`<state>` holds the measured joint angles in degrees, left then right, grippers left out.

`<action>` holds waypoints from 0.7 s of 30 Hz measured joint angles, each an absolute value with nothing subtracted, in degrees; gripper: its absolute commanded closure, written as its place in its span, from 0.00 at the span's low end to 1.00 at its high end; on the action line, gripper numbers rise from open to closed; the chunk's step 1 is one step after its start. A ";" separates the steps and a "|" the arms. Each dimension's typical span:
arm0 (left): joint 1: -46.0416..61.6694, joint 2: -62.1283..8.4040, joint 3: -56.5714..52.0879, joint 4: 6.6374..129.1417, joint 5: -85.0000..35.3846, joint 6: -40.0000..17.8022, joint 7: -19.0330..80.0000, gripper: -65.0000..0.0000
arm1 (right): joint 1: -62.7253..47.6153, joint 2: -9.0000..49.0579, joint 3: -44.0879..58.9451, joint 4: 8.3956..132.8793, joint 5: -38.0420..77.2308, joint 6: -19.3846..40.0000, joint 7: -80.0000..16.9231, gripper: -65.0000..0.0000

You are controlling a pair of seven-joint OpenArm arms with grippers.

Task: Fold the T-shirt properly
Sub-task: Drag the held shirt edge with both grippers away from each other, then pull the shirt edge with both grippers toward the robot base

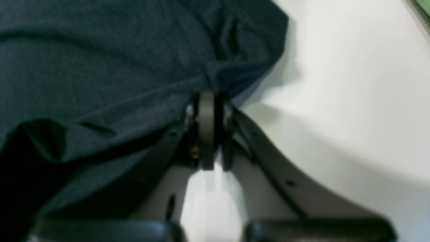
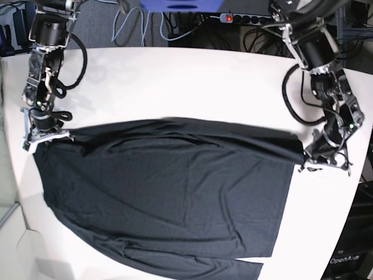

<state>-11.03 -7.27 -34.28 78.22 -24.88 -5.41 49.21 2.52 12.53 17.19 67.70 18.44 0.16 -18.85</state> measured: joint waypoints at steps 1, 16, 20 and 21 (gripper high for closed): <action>-11.31 -7.22 -34.28 78.19 -24.93 -5.37 49.45 1.00 | 2.52 12.53 17.19 67.70 18.44 0.16 -18.85 1.00; -16.47 -5.72 -34.30 78.30 -24.23 -5.32 52.73 1.00 | 2.52 12.51 17.19 67.70 18.41 0.16 -18.83 1.00; -17.30 -5.72 -34.35 78.28 -22.20 -5.10 52.12 1.00 | 2.52 12.51 17.19 67.70 18.41 0.16 -18.85 1.00; -17.74 -5.67 -34.33 77.89 -20.73 -5.28 52.34 1.00 | 2.52 12.53 17.19 67.70 18.41 0.16 -18.85 1.00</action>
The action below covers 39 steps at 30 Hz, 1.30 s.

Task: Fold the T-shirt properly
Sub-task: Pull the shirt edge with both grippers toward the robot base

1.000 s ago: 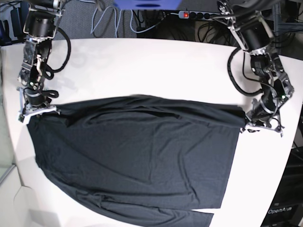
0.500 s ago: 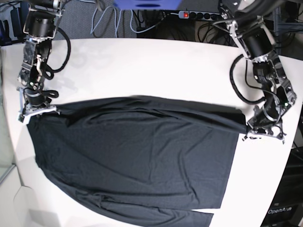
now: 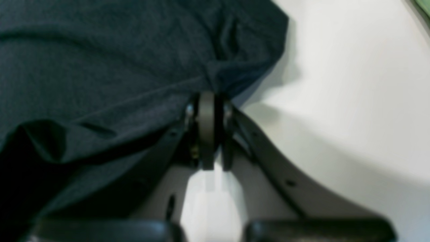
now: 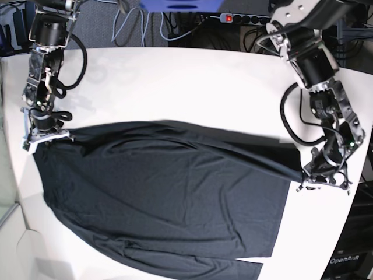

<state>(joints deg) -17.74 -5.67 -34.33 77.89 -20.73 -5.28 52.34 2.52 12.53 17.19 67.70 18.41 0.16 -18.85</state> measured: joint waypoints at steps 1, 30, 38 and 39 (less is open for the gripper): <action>-18.24 -5.72 -34.37 77.03 -19.88 -5.04 52.31 1.00 | 2.52 12.51 17.19 67.70 18.44 0.16 -18.85 1.00; -25.30 -7.92 -34.30 53.95 -18.41 -4.95 42.59 1.00 | 3.27 13.63 16.86 67.55 18.39 0.19 -19.49 1.00; -25.47 -7.94 -34.28 53.93 -18.41 -4.93 42.39 1.00 | 5.74 14.33 16.82 67.33 18.39 4.69 -20.12 1.00; -25.47 -7.94 -34.26 53.93 -18.46 -4.95 42.37 1.00 | 6.07 14.31 16.82 67.33 18.31 4.67 -20.21 1.00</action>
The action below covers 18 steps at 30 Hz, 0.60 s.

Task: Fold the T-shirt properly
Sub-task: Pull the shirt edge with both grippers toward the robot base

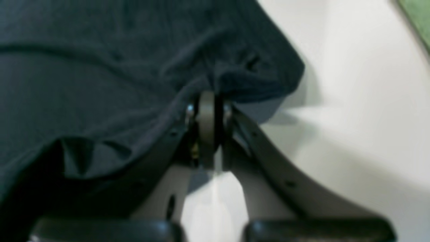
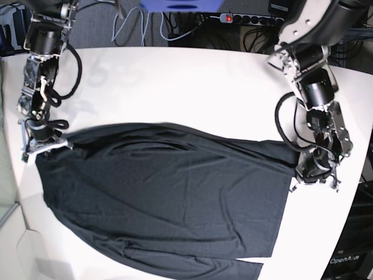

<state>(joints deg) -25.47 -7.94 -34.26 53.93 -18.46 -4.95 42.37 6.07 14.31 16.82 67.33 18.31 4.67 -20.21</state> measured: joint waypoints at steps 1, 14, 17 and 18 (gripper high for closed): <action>-25.47 -7.97 -34.24 53.93 -18.44 -4.95 42.37 1.00 | 6.33 14.41 16.82 67.33 18.24 4.69 -20.36 1.00; -25.65 -8.10 -34.24 53.93 -18.41 -4.95 42.41 1.00 | 9.98 18.22 16.82 67.00 18.24 4.91 -20.51 1.00; -26.26 -8.10 -34.24 53.93 -18.46 -5.06 42.54 1.00 | 10.28 18.46 16.82 67.00 18.28 4.89 -20.34 1.00; -26.59 -8.10 -34.24 53.93 -18.41 -5.13 42.54 1.00 | 10.28 18.41 16.82 67.00 18.28 4.91 -20.38 1.00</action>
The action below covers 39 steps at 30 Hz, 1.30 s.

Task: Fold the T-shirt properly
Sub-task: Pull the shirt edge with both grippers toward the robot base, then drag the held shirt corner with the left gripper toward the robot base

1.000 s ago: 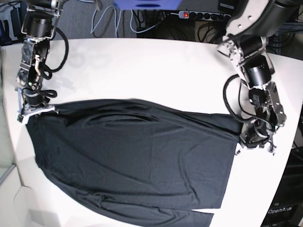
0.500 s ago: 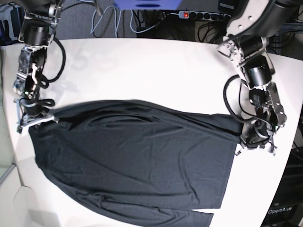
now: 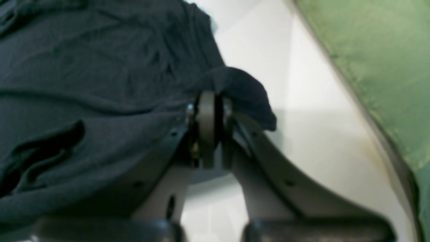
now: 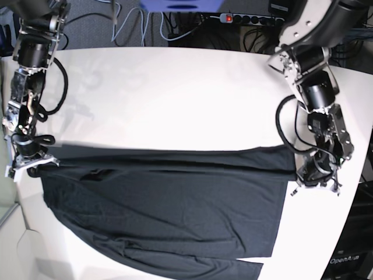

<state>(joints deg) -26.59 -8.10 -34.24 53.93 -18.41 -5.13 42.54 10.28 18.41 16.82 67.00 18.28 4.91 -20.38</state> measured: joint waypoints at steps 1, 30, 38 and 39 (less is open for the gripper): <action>-26.76 -8.10 -34.24 53.93 -18.48 -5.13 42.57 1.00 | 10.26 18.41 16.82 67.00 18.28 4.91 -20.40 1.00; -28.29 -9.08 -27.53 53.95 -18.52 -5.41 39.13 1.00 | 7.70 18.13 16.82 62.04 18.28 4.93 -17.78 1.00; -28.32 -9.76 -27.53 53.87 -18.61 -5.43 38.30 1.00 | 7.88 18.13 16.82 62.02 18.39 4.91 -17.37 1.00; -28.45 -9.54 -27.55 53.87 -18.59 -5.56 38.28 1.00 | 7.90 18.15 16.82 62.02 18.37 4.91 -17.37 1.00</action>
<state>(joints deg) -28.45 -9.54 -27.55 53.87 -18.59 -5.56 38.28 7.90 18.15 16.82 62.02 18.37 4.91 -17.37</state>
